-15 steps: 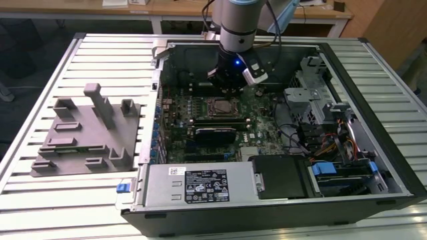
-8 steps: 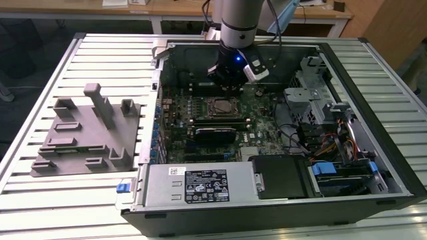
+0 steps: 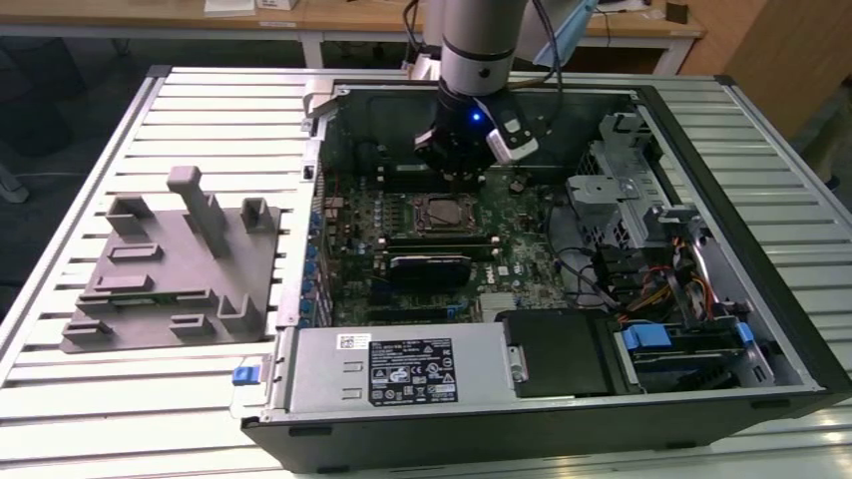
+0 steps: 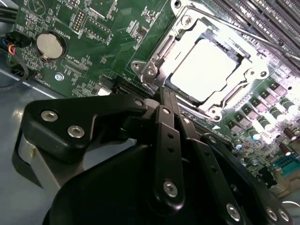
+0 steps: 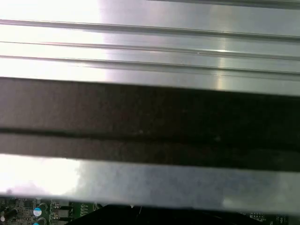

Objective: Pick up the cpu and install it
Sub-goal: 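Install the first cpu locking lever, then install the second cpu locking lever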

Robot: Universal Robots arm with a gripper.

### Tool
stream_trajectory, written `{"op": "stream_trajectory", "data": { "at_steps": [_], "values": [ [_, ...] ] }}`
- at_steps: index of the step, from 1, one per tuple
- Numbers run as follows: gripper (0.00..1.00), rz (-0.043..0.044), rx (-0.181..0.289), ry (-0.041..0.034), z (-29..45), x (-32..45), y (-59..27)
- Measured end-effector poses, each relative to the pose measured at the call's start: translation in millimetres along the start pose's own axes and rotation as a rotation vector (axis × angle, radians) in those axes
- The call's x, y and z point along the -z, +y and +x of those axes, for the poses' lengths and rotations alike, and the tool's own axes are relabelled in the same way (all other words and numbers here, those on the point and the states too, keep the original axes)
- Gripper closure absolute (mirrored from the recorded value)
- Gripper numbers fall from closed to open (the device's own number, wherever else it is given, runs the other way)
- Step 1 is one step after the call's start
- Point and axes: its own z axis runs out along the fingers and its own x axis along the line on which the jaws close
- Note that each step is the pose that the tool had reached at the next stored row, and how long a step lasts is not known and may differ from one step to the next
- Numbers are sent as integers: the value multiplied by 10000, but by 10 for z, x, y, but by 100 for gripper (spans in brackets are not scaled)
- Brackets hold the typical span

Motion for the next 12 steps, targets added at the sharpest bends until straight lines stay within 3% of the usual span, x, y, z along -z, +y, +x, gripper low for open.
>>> {"op": "stream_trajectory", "data": {
  "at_steps": [12],
  "values": [
    [89,0,0,0,1,1,-26]
  ]
}}
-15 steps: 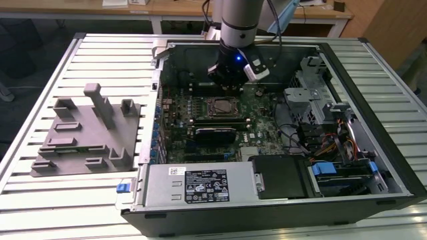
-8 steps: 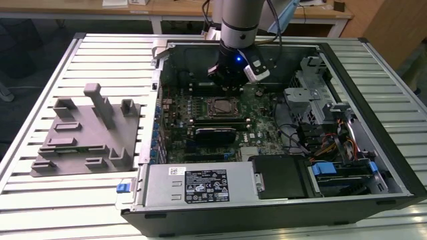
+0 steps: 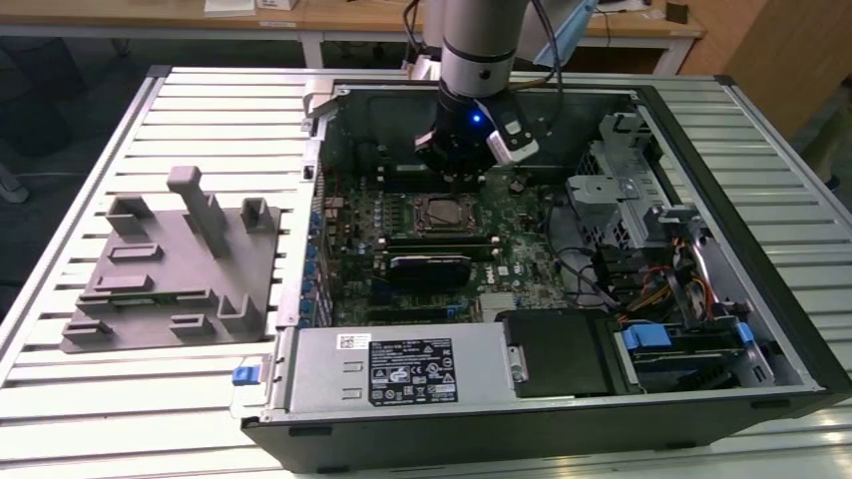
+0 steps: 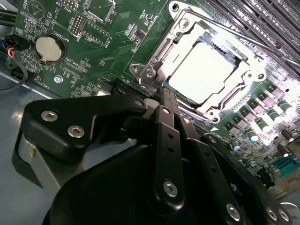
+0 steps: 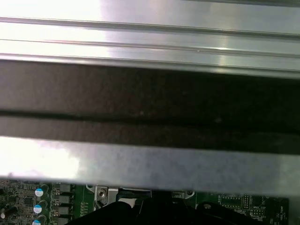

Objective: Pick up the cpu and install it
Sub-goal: 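Install the second cpu locking lever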

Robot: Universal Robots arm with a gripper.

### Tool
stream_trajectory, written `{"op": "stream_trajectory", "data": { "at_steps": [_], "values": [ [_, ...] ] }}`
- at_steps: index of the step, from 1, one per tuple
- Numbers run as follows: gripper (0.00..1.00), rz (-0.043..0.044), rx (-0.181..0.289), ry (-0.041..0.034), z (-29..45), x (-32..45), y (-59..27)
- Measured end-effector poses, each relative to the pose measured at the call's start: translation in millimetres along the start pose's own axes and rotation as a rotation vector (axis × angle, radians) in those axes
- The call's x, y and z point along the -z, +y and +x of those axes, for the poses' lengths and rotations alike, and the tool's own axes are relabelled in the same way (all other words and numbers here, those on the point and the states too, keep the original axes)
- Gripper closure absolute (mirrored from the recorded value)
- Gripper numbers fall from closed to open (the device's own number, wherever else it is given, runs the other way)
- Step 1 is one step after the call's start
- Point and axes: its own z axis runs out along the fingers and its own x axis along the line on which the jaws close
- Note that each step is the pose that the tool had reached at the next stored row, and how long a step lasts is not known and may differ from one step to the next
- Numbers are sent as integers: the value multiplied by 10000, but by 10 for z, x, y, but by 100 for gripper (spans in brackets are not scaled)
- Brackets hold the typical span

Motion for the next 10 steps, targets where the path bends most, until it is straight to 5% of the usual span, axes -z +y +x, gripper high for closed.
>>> {"op": "stream_trajectory", "data": {
  "at_steps": [10],
  "values": [
    [89,0,-1,0,2,2,-49]
  ]
}}
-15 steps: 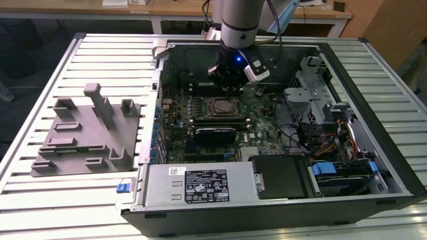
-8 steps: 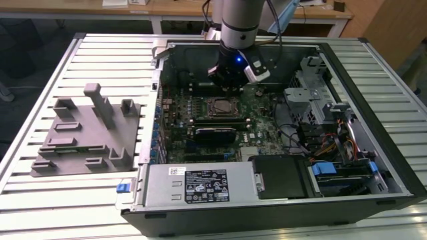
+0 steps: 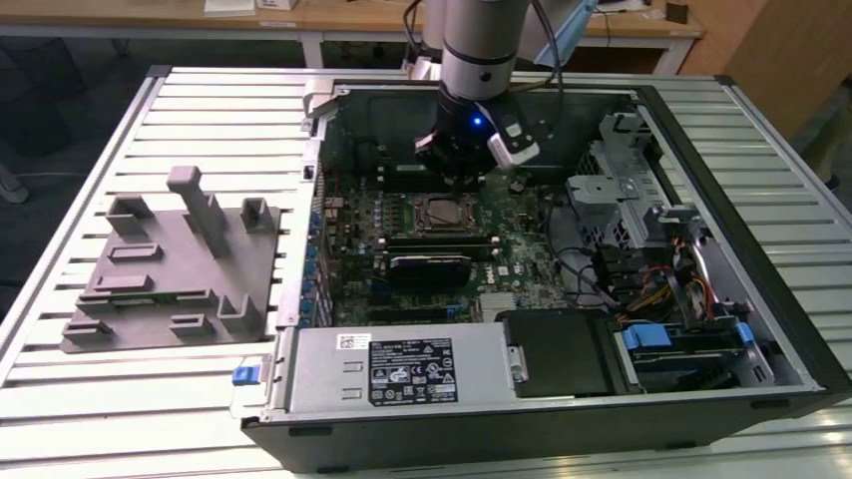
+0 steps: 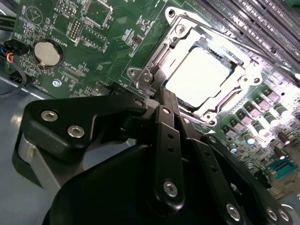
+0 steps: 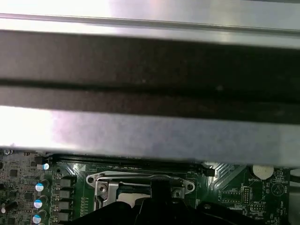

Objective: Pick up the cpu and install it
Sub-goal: 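Install the second cpu locking lever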

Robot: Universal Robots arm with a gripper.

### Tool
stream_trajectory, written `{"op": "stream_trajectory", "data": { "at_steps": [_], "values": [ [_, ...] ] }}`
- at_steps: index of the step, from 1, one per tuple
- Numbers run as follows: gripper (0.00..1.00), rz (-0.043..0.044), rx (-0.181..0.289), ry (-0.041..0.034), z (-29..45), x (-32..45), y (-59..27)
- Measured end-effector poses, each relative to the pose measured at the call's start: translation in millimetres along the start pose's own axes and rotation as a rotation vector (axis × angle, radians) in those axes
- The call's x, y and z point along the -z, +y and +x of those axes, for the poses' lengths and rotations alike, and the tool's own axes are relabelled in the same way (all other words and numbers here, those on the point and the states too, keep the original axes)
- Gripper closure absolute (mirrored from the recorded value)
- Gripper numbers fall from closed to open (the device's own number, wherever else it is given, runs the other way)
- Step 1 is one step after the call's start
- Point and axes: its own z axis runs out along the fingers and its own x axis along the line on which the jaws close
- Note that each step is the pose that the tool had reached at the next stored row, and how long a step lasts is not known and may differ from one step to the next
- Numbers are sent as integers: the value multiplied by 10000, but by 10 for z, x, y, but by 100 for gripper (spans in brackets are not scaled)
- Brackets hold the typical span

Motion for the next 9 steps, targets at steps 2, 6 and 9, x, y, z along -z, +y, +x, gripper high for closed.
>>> {"op": "stream_trajectory", "data": {
  "at_steps": [2,6,9],
  "values": [
    [89,0,0,0,1,1,-20],
    [89,0,1,0,3,3,-63],
    [89,2,-1,1,4,24,-71]
  ]
}}
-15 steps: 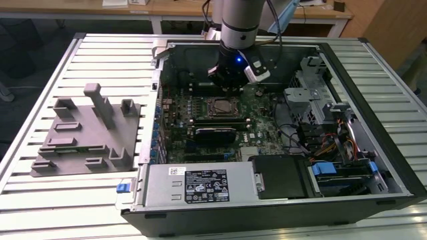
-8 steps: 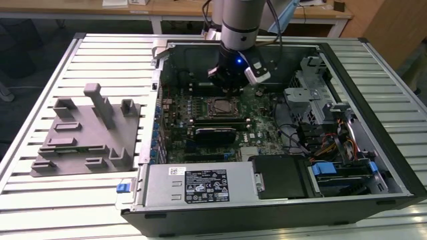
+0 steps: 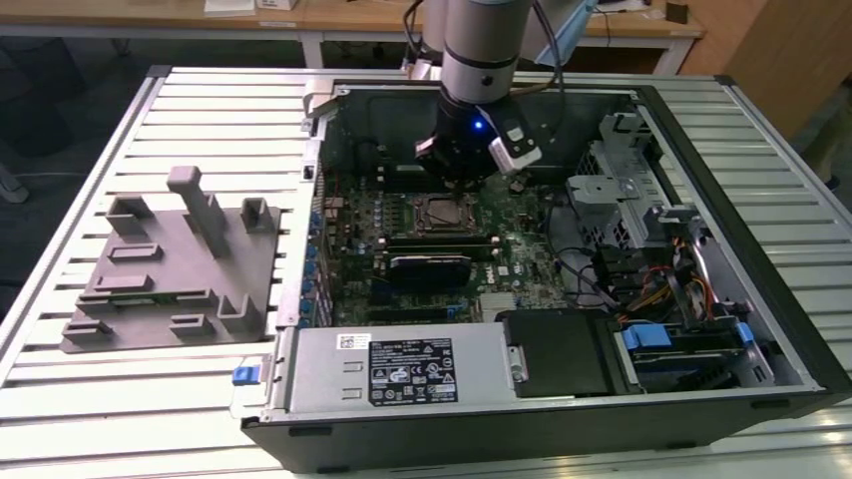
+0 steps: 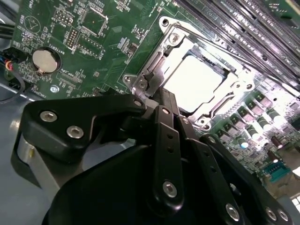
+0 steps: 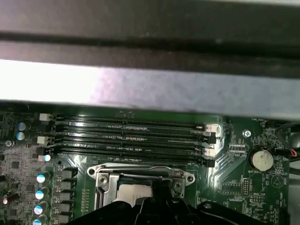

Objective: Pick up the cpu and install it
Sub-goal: 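Install the second cpu locking lever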

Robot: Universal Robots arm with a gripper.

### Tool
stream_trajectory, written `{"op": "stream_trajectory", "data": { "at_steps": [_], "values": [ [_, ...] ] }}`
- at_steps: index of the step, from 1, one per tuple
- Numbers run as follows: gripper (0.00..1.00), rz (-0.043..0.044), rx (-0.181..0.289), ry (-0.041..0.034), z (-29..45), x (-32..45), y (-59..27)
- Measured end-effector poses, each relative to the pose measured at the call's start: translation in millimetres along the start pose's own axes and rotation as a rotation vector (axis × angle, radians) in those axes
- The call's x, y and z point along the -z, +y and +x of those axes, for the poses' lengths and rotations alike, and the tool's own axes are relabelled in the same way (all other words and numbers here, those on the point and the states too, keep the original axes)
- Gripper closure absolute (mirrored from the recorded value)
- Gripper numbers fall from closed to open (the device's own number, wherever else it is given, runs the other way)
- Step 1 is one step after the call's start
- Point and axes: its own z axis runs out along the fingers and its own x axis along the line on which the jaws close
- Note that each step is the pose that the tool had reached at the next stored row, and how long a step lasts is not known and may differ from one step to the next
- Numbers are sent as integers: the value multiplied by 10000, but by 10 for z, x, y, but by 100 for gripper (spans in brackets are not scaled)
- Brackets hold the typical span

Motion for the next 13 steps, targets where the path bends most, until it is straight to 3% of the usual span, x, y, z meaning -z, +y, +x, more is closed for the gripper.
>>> {"op": "stream_trajectory", "data": {
  "at_steps": [7,13],
  "values": [
    [89,-1,2,-1,0,198,7],
    [89,-2,2,-1,1,207,-25]
  ]
}}
